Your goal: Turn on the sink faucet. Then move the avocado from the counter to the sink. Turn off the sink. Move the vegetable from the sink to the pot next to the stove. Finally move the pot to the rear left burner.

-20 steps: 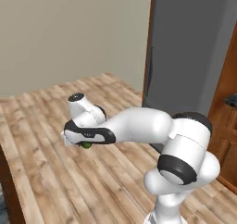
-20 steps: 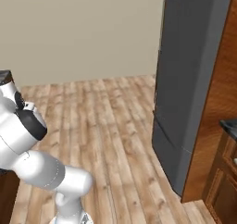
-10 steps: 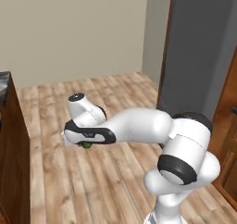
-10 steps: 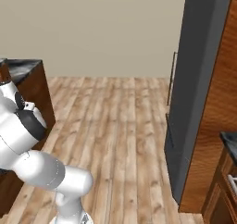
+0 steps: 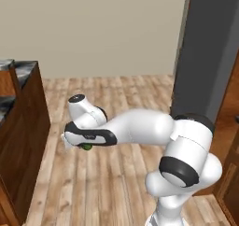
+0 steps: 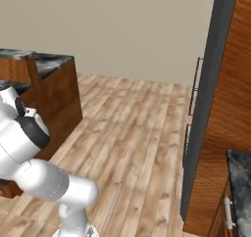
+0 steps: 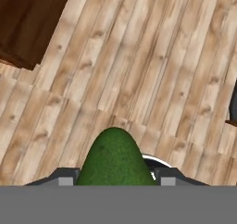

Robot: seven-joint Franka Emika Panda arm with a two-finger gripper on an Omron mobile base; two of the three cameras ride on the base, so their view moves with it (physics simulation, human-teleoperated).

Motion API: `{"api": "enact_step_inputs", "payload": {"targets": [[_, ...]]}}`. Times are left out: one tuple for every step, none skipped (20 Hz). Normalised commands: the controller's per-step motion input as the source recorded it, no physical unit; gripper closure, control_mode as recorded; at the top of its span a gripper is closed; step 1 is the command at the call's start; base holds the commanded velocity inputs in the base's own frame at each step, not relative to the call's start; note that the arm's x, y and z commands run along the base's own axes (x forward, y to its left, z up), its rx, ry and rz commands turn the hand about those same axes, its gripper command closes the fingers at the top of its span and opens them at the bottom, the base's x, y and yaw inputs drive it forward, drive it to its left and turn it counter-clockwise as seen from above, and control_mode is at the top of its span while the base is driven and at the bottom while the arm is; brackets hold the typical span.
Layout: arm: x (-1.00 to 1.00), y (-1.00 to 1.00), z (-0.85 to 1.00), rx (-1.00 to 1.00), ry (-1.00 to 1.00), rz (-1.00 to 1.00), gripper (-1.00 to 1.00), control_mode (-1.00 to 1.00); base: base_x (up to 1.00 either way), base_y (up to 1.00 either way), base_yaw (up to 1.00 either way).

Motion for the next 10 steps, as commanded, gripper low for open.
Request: {"api": "enact_step_inputs", "payload": {"targets": [[0.0, 0.0, 0.0, 0.0, 0.0, 0.0, 1.0, 1.0, -0.39, -0.55, 0.4], [0.0, 0.0, 0.0, 0.0, 0.0, 0.0, 1.0, 1.0, -0.38, -0.47, 0.41], [0.0, 0.0, 0.0, 0.0, 0.0, 0.0, 1.0, 1.0, -0.36, -0.39, 0.41], [0.0, 0.0, 0.0, 0.0, 0.0, 0.0, 1.0, 1.0, -0.35, -0.33, 0.42], [0.0, 0.0, 0.0, 0.0, 0.0, 0.0, 1.0, 1.0, -0.35, -0.29, 0.42], [0.0, 0.0, 0.0, 0.0, 0.0, 0.0, 1.0, 1.0, -0.33, -0.23, 0.43], [0.0, 0.0, 0.0, 0.0, 0.0, 0.0, 1.0, 1.0, -0.31, -0.19, 0.43], [0.0, 0.0, 0.0, 0.0, 0.0, 0.0, 1.0, 1.0, -0.31, -0.13, 0.43], [0.0, 0.0, 0.0, 0.0, 0.0, 0.0, 1.0, 1.0, -0.28, -0.06, 0.42], [0.0, 0.0, 0.0, 0.0, 0.0, 0.0, 1.0, 1.0, -0.27, -0.04, 0.42]]}}
